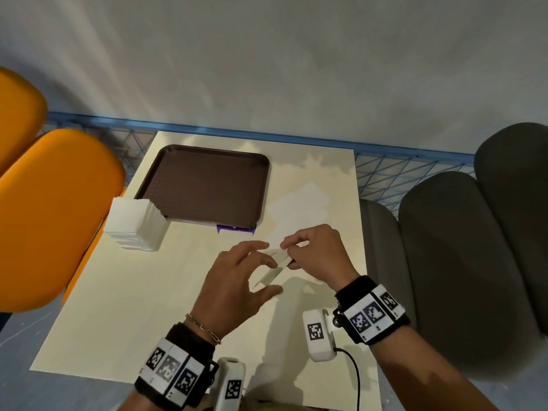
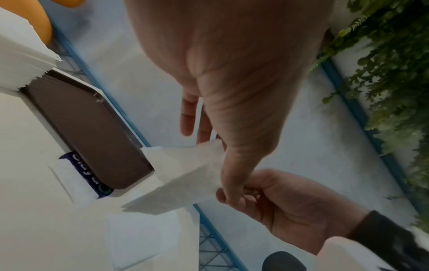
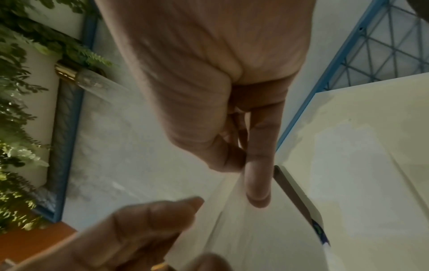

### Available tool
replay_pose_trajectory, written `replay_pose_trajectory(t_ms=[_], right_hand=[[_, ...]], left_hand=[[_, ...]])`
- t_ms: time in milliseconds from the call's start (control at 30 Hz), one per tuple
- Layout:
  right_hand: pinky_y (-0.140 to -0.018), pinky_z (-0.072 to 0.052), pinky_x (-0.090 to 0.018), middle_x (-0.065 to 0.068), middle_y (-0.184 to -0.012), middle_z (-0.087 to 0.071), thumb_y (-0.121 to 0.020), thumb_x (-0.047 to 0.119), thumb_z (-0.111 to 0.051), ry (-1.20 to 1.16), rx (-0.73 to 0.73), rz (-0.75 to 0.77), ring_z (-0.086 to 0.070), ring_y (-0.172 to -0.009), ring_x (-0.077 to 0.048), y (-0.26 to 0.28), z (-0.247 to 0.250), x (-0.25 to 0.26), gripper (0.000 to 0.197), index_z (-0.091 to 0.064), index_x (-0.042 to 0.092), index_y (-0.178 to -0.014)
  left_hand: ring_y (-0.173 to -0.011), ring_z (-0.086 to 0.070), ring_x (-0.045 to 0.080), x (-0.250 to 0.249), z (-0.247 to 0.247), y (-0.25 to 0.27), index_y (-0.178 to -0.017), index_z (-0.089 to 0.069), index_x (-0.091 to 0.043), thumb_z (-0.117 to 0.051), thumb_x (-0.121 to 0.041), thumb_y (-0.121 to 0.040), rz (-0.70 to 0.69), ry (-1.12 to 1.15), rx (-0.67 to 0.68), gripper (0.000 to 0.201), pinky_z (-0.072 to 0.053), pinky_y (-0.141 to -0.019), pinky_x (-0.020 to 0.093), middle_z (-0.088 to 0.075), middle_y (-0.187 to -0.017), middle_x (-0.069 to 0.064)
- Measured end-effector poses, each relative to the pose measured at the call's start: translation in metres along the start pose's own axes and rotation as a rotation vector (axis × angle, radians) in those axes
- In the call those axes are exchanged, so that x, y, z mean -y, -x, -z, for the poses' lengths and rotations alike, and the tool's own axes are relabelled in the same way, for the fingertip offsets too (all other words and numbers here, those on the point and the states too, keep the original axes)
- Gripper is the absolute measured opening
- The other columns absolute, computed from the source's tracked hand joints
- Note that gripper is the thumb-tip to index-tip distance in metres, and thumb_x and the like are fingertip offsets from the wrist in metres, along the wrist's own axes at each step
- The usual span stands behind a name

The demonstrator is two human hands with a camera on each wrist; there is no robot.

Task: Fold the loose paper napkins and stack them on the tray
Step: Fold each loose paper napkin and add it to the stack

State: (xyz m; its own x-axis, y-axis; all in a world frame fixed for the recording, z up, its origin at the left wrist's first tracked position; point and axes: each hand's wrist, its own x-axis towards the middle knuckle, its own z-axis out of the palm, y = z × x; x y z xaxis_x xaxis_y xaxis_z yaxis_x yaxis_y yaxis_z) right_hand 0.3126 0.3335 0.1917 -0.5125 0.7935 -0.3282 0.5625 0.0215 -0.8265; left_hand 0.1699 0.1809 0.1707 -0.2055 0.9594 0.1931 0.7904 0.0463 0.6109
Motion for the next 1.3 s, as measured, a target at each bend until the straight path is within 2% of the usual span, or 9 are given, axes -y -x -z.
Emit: replay_pose_trajectory(t_ms=[100, 233, 367, 533, 667, 833, 1100, 1233, 1300], right_hand=[[-0.071, -0.063, -0.02, -0.001, -0.092, -0.08, -0.093, 0.002, -0.065, -0.033, 0.021, -0.035, -0.079, -0.065, -0.015, 0.002, 0.004, 0.006, 0.022, -0.085, 0.012, -0.092], [-0.084, -0.066, -0.034, -0.005, -0.079, -0.081, -0.09, 0.001, -0.066, -0.057, 0.085, -0.073, -0.08, -0.07, -0.02, 0.007, 0.011, 0.007, 0.021, -0.084, 0.013, -0.093], [-0.082, -0.065, -0.037, 0.008, -0.097, -0.08, -0.094, 0.024, -0.079, -0.044, 0.177, 0.077, -0.077, -0.079, -0.012, 0.013, 0.024, 0.006, 0.014, -0.082, 0.028, -0.107], [-0.097, -0.053, -0.025, 0.025, -0.115, -0.074, -0.085, 0.04, -0.087, 0.092, 0.192, 0.344, -0.066, -0.112, -0.003, 0.024, 0.04, 0.004, 0.027, -0.078, 0.043, -0.11], [-0.089, -0.06, -0.034, 0.019, -0.103, -0.078, -0.086, 0.036, -0.087, 0.058, 0.202, 0.343, -0.072, -0.094, -0.008, 0.024, 0.04, 0.008, 0.014, -0.081, 0.035, -0.099], [-0.066, -0.05, -0.025, 0.009, -0.076, -0.076, -0.087, 0.031, -0.086, -0.117, 0.094, 0.337, -0.06, -0.064, -0.009, 0.024, 0.032, 0.008, 0.005, -0.083, 0.028, -0.086], [-0.058, -0.042, -0.018, 0.015, -0.062, -0.067, -0.087, 0.023, -0.088, -0.209, -0.068, 0.339, -0.048, -0.055, -0.007, 0.022, 0.019, 0.004, 0.006, -0.083, 0.024, -0.082], [-0.066, -0.054, -0.036, 0.007, -0.071, -0.075, -0.086, 0.025, -0.088, -0.249, -0.107, 0.32, -0.064, -0.067, -0.035, 0.021, 0.012, 0.007, 0.009, -0.083, 0.03, -0.08], [-0.065, -0.058, -0.035, 0.006, -0.075, -0.077, -0.086, 0.023, -0.088, -0.268, -0.117, 0.317, -0.066, -0.07, -0.038, 0.023, 0.009, 0.01, 0.009, -0.083, 0.028, -0.081]], left_hand=[[-0.092, -0.071, 0.013, 0.005, -0.008, 0.003, -0.098, -0.078, -0.025, -0.086, -0.03, -0.083, -0.03, -0.044, -0.152, 0.018, -0.058, -0.074, 0.037, -0.074, -0.11, -0.009], [-0.084, -0.072, 0.007, 0.009, -0.004, 0.008, -0.097, -0.082, -0.02, -0.087, -0.018, -0.085, -0.023, -0.013, -0.212, 0.013, -0.06, -0.072, 0.028, -0.077, -0.101, -0.009], [-0.082, -0.07, -0.003, 0.004, 0.008, 0.009, -0.095, -0.084, -0.024, -0.086, -0.02, -0.085, 0.113, 0.157, -0.221, 0.01, -0.051, -0.068, 0.008, -0.076, -0.095, -0.021], [-0.062, -0.074, 0.012, -0.002, 0.029, 0.004, -0.09, -0.085, -0.023, -0.085, -0.022, -0.085, 0.424, 0.512, -0.138, 0.006, -0.057, -0.065, 0.018, -0.08, -0.088, -0.015], [-0.059, -0.073, 0.021, -0.007, 0.04, 0.002, -0.091, -0.085, -0.018, -0.084, -0.016, -0.084, 0.401, 0.651, -0.079, 0.007, -0.058, -0.064, 0.023, -0.081, -0.087, -0.003], [-0.065, -0.067, 0.025, -0.012, 0.036, 0.003, -0.106, -0.082, -0.014, -0.085, -0.006, -0.08, 0.437, 0.859, -0.226, 0.027, -0.06, -0.065, 0.03, -0.072, -0.08, 0.015], [-0.091, -0.077, 0.007, -0.024, 0.022, 0.002, -0.114, -0.08, -0.026, -0.085, -0.012, -0.084, 0.573, 0.798, -0.496, 0.033, -0.061, -0.09, 0.031, -0.082, -0.094, -0.008], [-0.098, -0.075, 0.002, -0.029, 0.023, -0.001, -0.101, -0.082, -0.031, -0.086, -0.013, -0.084, 0.576, 0.802, -0.551, 0.026, -0.06, -0.09, 0.022, -0.081, -0.097, -0.016], [-0.098, -0.075, 0.002, -0.028, 0.023, -0.002, -0.099, -0.082, -0.033, -0.086, -0.014, -0.084, 0.577, 0.792, -0.559, 0.025, -0.058, -0.089, 0.021, -0.08, -0.097, -0.017]])
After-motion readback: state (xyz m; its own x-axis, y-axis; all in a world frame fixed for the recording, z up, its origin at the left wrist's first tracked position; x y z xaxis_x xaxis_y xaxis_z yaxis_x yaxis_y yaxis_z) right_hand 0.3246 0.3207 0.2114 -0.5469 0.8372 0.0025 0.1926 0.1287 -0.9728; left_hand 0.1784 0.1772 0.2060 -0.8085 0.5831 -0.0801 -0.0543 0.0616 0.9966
